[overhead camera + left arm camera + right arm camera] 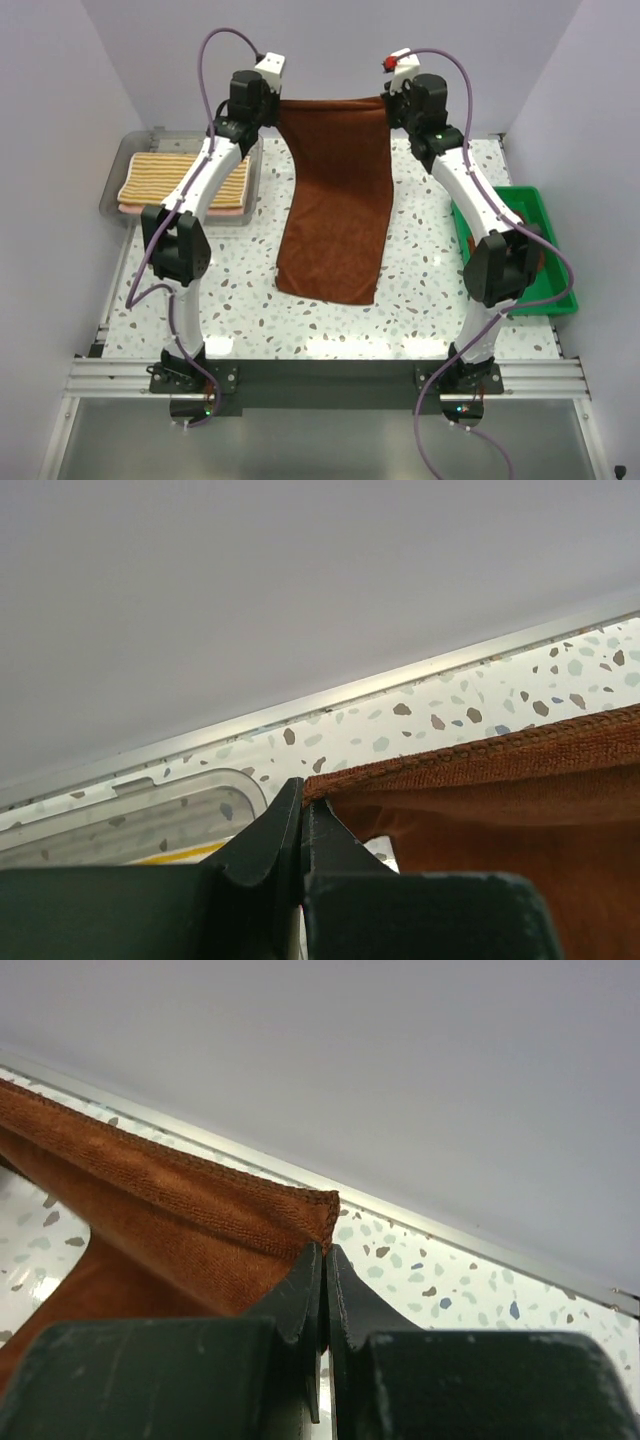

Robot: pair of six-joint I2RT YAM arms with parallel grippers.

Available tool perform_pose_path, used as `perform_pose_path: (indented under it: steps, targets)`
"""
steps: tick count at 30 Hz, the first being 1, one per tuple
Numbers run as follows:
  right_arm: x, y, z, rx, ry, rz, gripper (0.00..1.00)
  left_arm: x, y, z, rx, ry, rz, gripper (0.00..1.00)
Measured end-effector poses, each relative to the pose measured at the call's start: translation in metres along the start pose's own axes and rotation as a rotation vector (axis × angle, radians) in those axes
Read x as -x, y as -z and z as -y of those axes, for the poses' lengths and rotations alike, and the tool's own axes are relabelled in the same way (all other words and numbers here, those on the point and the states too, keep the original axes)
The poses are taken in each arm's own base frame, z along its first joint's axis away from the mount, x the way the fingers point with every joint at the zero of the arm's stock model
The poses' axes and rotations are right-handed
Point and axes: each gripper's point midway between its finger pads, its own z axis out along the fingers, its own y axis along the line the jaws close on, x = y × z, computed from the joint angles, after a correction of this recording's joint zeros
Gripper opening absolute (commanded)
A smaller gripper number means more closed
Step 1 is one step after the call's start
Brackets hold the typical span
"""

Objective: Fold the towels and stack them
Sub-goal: Fold the towel

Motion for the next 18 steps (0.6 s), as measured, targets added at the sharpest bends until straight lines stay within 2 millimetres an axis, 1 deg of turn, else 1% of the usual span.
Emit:
perform_pose_path:
  steps: [3, 6, 8, 10, 12, 14, 17, 18]
  targets:
    - [-0.008, -0.002, 0.001, 0.011, -0.018, -0.012, 0.0, -0.007, -0.002, -0.002, -0.008, 0.013, -0.009, 0.0]
    - [-0.01, -0.003, 0.002, 0.023, -0.031, -0.014, 0.0, -0.014, -0.004, 0.0, -0.023, 0.021, -0.018, 0.0]
    - [-0.011, -0.003, 0.0, 0.033, -0.033, -0.015, 0.0, -0.025, -0.003, 0.003, -0.04, 0.021, -0.039, 0.0]
    - [-0.019, -0.003, -0.004, 0.049, -0.04, -0.03, 0.0, -0.037, 0.001, 0.006, -0.056, 0.02, -0.064, 0.0]
    - [-0.035, -0.002, -0.009, 0.066, -0.048, -0.068, 0.0, -0.05, 0.006, 0.011, -0.077, 0.019, -0.091, 0.0]
    - [-0.058, 0.001, -0.015, 0.084, -0.062, -0.125, 0.0, -0.065, 0.015, 0.014, -0.097, 0.03, -0.126, 0.0]
    - [-0.093, 0.013, -0.025, 0.11, -0.095, -0.221, 0.0, -0.084, 0.032, 0.02, -0.126, 0.056, -0.17, 0.0]
    - [-0.101, 0.018, -0.027, 0.116, -0.104, -0.242, 0.0, -0.088, 0.037, 0.023, -0.137, 0.061, -0.179, 0.0]
